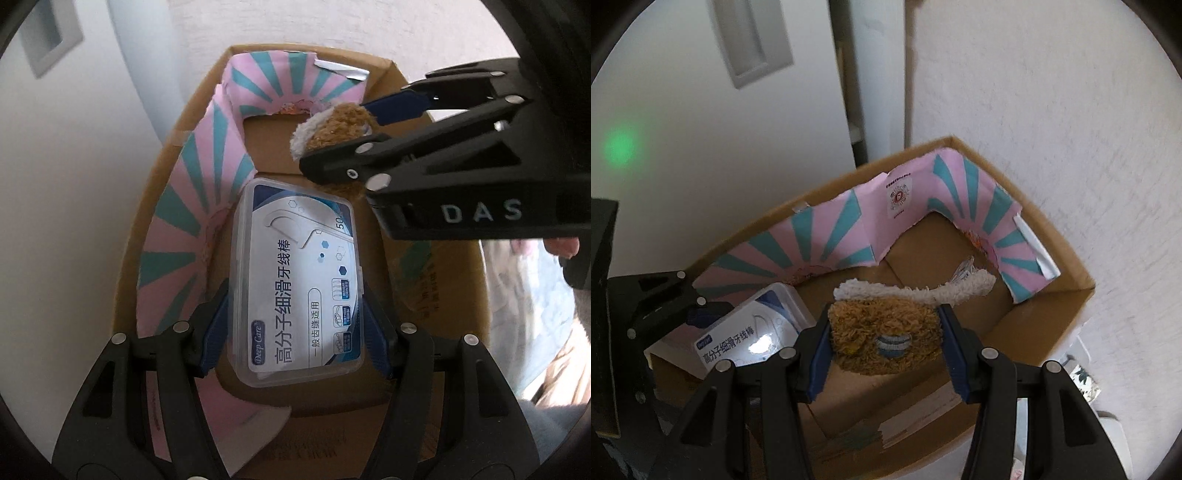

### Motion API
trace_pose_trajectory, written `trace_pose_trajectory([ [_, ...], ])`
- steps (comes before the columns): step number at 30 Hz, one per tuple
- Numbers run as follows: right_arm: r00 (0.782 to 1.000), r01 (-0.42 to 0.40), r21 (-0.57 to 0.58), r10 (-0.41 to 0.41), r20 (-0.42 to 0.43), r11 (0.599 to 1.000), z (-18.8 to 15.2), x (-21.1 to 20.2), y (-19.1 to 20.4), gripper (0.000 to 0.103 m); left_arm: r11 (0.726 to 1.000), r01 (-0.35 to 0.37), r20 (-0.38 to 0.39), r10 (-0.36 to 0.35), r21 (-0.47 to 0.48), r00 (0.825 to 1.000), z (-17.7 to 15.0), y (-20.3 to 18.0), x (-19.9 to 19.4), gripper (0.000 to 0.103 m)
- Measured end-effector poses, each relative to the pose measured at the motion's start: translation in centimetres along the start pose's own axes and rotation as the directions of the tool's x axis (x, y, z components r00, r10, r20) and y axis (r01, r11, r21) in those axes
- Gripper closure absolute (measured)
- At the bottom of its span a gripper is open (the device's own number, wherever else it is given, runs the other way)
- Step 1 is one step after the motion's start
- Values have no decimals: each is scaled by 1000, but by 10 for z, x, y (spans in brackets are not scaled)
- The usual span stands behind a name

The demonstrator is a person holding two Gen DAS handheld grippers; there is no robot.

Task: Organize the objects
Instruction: 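Release floss box with left tool while right tool drops plush into box, then move both tools back over the tray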

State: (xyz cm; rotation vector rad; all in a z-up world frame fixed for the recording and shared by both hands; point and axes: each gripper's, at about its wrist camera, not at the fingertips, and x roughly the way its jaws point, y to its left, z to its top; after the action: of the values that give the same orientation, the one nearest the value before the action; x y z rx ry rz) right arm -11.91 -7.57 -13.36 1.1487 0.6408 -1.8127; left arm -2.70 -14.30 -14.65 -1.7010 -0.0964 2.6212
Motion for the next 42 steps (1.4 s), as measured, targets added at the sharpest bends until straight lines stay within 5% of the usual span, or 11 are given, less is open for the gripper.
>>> trace_pose_trajectory([
  [12, 1000, -20, 31, 20, 0, 999, 0, 6, -23, 52, 995, 2, 26, -5, 103, 1000, 4, -18, -6, 43],
  [15, 1000, -19, 32, 19, -3, 999, -1, 5, -23, 46, 990, -31, 16, 30, 135, 999, 3, -22, -3, 19],
  [16, 1000, -20, 33, 20, 0, 999, -1, 4, -24, 38, 991, -34, 21, 31, 132, 999, 3, -21, -5, 4],
  [17, 1000, -16, 40, 16, 0, 999, 0, 3, -24, 32, 991, -25, 24, 22, 129, 999, 3, -21, -7, 0],
  [19, 1000, -1, 61, 2, -18, 998, 1, 4, -26, 20, 991, -20, 42, 15, 129, 999, 2, -20, -13, 0],
  [36, 999, 7, 128, -13, 44, 992, 2, -21, -19, 20, 989, -30, 68, 21, 143, 998, -20, -17, -43, 0],
  [42, 994, 20, 149, -35, 99, 989, -5, -48, -13, 20, 991, -22, 112, 7, 133, 994, 0, -28, -56, 0],
])
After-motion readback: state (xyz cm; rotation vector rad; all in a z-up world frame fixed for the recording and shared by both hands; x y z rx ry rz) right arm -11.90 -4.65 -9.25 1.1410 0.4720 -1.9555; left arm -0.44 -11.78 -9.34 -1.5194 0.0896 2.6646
